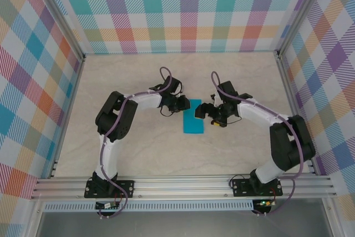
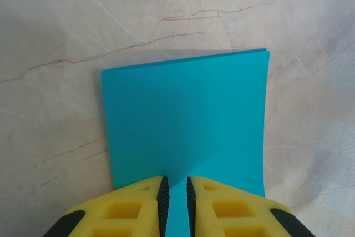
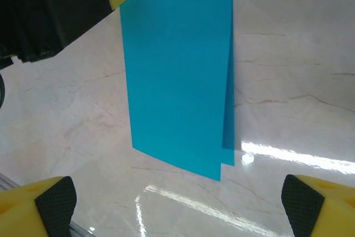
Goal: Fold a paper plane with a square sheet of paper (fold left side to right side)
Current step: Fold the triangle a second time at the center of the table.
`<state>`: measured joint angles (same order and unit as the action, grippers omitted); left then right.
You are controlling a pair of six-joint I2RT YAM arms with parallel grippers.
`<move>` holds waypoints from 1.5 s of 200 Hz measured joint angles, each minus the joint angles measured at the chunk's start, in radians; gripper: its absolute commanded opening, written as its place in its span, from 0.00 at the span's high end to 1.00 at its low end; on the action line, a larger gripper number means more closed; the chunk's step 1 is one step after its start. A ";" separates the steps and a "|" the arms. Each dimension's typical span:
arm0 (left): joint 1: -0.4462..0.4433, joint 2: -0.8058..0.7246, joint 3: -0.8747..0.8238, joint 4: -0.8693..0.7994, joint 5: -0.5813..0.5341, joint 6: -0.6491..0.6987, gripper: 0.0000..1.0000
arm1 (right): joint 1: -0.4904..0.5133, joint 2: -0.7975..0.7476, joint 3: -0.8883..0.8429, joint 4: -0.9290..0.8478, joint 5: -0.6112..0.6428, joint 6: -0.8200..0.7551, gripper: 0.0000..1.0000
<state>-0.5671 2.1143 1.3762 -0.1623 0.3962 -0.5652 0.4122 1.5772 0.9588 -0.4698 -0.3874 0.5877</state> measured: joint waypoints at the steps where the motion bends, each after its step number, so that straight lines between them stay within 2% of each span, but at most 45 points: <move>1: 0.000 0.000 -0.001 0.001 0.000 0.000 0.81 | -0.001 0.006 0.000 0.005 -0.006 -0.001 0.17; 25: 0.000 -0.008 -0.027 0.038 0.000 -0.008 0.81 | -0.012 0.090 -0.002 0.063 -0.072 0.039 0.23; 41: 0.000 -0.011 -0.034 0.051 0.000 -0.015 0.81 | -0.013 0.126 -0.002 0.090 -0.100 0.063 0.24; 105: 0.000 -0.012 -0.039 0.061 0.005 -0.019 0.80 | -0.013 0.186 -0.002 0.171 -0.160 0.114 0.33; 127: 0.000 -0.022 -0.046 0.061 0.008 -0.019 0.73 | -0.013 0.214 0.016 0.179 -0.167 0.126 0.37; 148: 0.001 -0.053 -0.065 0.046 0.012 -0.011 0.53 | -0.019 0.248 0.050 0.184 -0.171 0.132 0.38; 167: 0.006 -0.115 -0.085 0.012 0.013 0.006 0.45 | -0.027 0.264 0.077 0.186 -0.177 0.132 0.40; 191: 0.007 -0.264 -0.147 0.008 0.006 0.036 0.40 | -0.045 0.283 0.117 0.186 -0.195 0.131 0.42; 223: -0.013 -0.523 -0.330 0.068 -0.019 0.085 0.31 | -0.053 0.296 0.165 0.181 -0.209 0.131 0.43; 236: -0.053 -0.585 -0.378 0.069 -0.051 0.116 0.29 | -0.052 0.296 0.179 0.174 -0.219 0.130 0.43; 251: -0.140 -0.607 -0.405 0.067 -0.085 0.160 0.25 | -0.052 0.296 0.191 0.168 -0.232 0.130 0.44; 275: -0.286 -0.592 -0.410 0.046 -0.177 0.226 0.18 | -0.052 0.296 0.197 0.162 -0.248 0.131 0.44; 300: -0.383 -0.530 -0.365 -0.013 -0.294 0.295 0.11 | -0.052 0.296 0.207 0.149 -0.254 0.131 0.44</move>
<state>-0.9504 1.5845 1.0115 -0.1749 0.1017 -0.2699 0.3599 1.8732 1.1660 -0.3206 -0.6415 0.7189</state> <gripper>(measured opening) 0.867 0.559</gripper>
